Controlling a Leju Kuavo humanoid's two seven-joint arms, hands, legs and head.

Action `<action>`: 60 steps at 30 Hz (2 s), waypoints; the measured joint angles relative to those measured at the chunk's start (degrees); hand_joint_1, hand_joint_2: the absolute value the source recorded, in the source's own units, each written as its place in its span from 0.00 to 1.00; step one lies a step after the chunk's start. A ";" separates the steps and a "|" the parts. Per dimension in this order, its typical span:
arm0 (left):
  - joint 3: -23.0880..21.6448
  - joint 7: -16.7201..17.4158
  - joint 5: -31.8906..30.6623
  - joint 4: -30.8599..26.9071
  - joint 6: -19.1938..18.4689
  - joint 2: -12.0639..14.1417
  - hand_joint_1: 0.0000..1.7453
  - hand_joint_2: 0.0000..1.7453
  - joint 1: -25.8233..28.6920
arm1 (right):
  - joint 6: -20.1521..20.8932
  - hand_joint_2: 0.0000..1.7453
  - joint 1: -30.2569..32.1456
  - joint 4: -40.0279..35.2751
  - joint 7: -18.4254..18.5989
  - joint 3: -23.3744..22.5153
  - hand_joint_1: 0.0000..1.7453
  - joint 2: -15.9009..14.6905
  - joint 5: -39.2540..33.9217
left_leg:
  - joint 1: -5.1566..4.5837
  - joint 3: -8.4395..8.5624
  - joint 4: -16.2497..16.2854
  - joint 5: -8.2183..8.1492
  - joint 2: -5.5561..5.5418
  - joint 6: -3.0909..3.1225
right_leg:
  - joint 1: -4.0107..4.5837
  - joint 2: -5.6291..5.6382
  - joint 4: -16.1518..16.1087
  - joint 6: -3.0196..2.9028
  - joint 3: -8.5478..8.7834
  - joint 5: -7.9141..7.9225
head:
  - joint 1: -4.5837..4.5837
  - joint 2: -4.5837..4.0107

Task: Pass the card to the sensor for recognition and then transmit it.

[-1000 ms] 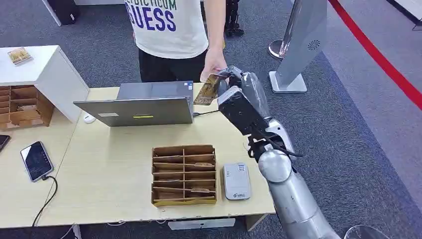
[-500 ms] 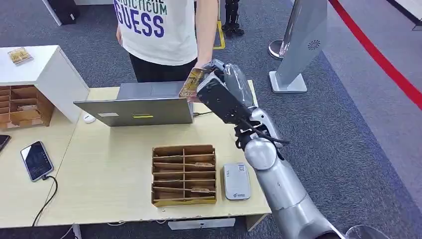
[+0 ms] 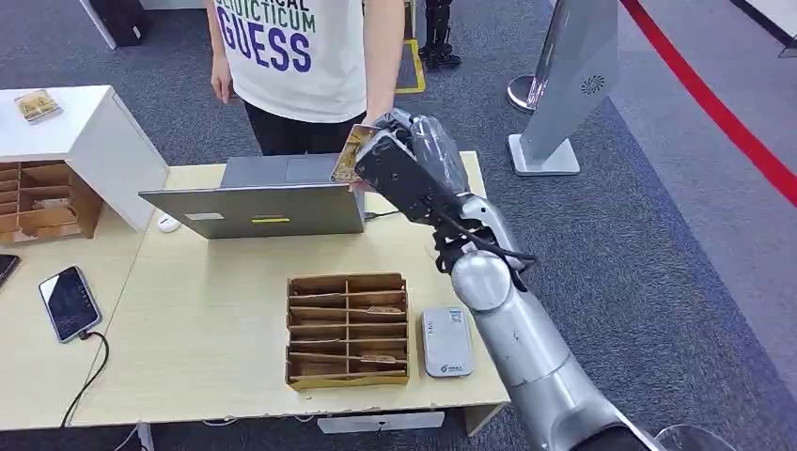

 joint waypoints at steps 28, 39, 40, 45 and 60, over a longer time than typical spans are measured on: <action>0.79 0.15 4.50 0.02 1.40 -1.07 0.00 0.00 1.00 | 1.77 1.00 22.68 -18.34 -9.92 7.80 0.00 -5.47 -5.03 | 0.00 -0.01 0.00 -0.09 -0.01 0.01 | 0.00 -0.01 -0.05 -0.02 -0.04 -0.07 | 0.00 0.00; 1.86 0.09 4.85 0.02 1.55 -1.77 0.00 0.00 1.40 | 0.44 1.00 29.61 -19.81 -10.14 8.52 0.93 -8.61 -2.30 | 0.00 -0.02 0.00 -0.10 0.00 0.01 | 0.00 0.00 -0.05 -0.02 -0.04 -0.08 | -0.02 0.00; 1.88 0.09 4.87 0.02 1.55 -1.79 0.00 0.00 1.41 | 0.39 1.00 29.79 -19.85 -10.14 8.61 0.93 -8.74 -2.30 | 0.00 -0.02 0.00 -0.10 0.00 0.01 | 0.00 0.00 -0.05 -0.02 -0.04 -0.08 | 0.00 0.00; 1.95 0.09 4.87 0.02 1.55 -1.88 0.00 0.00 1.42 | 0.31 1.00 30.10 -19.85 -10.14 8.70 0.93 -9.09 -2.27 | 0.00 -0.01 0.00 -0.09 0.00 0.01 | 0.00 0.00 -0.05 -0.02 -0.03 -0.08 | 0.00 0.00; 2.25 0.02 4.94 0.02 1.57 -1.97 0.00 0.00 1.41 | -4.11 1.00 30.86 -19.78 -8.52 9.27 1.00 -9.18 6.06 | 0.00 -0.02 -0.01 -0.09 0.00 0.01 | 0.00 0.00 -0.05 -0.02 -0.04 -0.08 | 0.00 0.00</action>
